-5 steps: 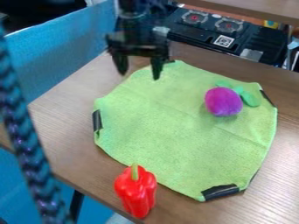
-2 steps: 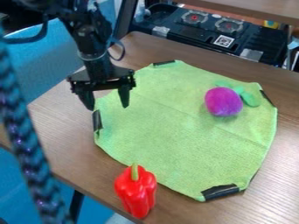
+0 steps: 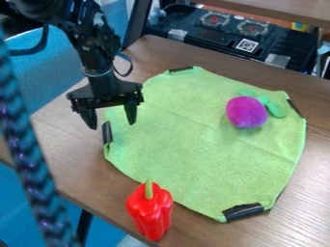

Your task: Fold the cloth from bottom left to top right

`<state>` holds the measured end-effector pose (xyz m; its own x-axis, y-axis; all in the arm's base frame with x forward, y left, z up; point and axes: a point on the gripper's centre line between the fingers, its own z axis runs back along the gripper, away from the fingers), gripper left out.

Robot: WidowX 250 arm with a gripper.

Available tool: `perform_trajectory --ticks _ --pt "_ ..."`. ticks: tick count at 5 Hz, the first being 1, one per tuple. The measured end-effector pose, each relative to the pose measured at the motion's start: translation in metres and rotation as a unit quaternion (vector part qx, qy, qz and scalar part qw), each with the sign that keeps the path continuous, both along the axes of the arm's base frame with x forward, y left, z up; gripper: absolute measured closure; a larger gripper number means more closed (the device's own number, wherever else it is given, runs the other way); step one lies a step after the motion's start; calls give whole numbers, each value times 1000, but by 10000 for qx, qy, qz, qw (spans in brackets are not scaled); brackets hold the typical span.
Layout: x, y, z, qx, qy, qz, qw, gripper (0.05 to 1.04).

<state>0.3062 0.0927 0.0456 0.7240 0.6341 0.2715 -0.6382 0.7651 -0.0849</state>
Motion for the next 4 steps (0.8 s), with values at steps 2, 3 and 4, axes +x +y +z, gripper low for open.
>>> perform_trajectory --ticks 2,3,4 --pt "-5 5 -4 140 63 24 9999 84" --pt "-5 11 -14 277 130 77 9995 84" --pt "-3 14 -18 341 115 133 9993 114"
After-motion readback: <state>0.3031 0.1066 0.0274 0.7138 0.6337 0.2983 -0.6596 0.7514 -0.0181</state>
